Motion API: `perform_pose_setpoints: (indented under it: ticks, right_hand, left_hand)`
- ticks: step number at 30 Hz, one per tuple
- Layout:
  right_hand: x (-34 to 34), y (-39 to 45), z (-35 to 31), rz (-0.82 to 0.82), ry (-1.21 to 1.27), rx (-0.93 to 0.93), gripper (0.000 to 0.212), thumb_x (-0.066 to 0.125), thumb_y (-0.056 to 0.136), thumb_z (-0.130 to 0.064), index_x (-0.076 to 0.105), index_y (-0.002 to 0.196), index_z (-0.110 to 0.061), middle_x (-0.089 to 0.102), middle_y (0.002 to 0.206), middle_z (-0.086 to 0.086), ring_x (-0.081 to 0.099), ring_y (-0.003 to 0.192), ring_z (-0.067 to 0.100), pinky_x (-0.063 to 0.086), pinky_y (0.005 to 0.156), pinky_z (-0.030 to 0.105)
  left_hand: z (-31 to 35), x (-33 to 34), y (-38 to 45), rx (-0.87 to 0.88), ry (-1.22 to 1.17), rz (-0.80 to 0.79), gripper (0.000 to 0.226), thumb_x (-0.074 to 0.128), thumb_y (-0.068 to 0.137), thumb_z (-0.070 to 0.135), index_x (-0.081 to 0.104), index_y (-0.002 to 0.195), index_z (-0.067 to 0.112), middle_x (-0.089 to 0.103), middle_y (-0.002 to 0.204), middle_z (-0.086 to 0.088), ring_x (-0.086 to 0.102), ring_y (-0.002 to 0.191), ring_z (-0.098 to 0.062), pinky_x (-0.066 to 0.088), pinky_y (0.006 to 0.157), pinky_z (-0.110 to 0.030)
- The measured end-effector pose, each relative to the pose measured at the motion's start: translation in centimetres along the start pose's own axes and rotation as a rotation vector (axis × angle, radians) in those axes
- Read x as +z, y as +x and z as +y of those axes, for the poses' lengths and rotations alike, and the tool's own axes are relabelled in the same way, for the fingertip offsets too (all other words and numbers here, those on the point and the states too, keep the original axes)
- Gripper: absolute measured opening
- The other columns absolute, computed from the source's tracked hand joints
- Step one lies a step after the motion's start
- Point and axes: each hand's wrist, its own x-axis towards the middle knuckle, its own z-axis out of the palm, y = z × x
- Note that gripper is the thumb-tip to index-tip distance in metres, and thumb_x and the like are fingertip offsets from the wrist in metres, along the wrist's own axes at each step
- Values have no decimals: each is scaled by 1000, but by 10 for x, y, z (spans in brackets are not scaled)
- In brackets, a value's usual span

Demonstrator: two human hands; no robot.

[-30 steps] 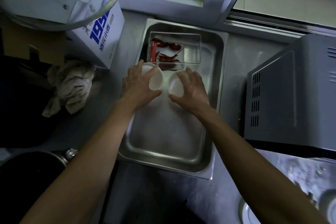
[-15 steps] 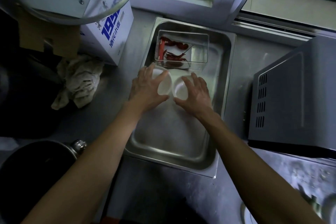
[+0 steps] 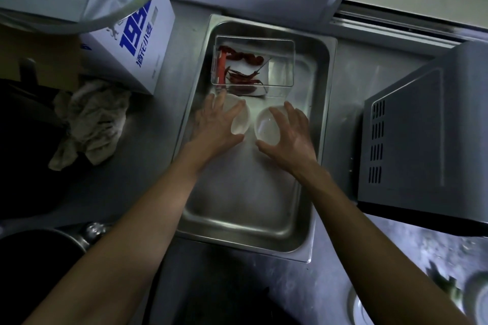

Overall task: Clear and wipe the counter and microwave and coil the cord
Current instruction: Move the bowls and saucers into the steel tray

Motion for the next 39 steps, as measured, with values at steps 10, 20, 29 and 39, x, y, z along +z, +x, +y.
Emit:
perform_pose_setpoints:
  ticks: [10,20,29,39]
  right_hand:
    - [-7,1,-2,25,-1,-24,88,72,76,-57,28,149,-35,12,164,4,11,150,32,25,119,53]
    - [-6,4,-54,117,-42,-217,86,73,76,-58,33,147,-31,20,162,6,19,148,33,30,116,53]
    - [27,39,-84,19,-113,-251,90,74,73,-58,34,149,-28,25,161,8,21,146,35,30,115,55]
    - [45,53,-78,-26,-138,-264,93,75,74,-58,30,149,-28,22,162,7,16,149,34,21,120,50]
  left_hand:
    - [-2,-8,-4,12,-21,40,82,59,88,61,19,155,34,2,166,-5,-1,152,-30,18,116,-58]
    - [-25,-28,-50,-33,-183,261,47,56,96,29,48,141,18,49,144,-8,42,133,-29,39,108,-50]
    - [-39,-48,-57,-39,-239,346,30,52,98,17,57,127,10,61,127,-13,55,118,-30,43,99,-41]
    - [-44,-42,-44,-65,-254,297,33,52,99,21,55,131,13,58,130,-10,53,121,-28,42,102,-41]
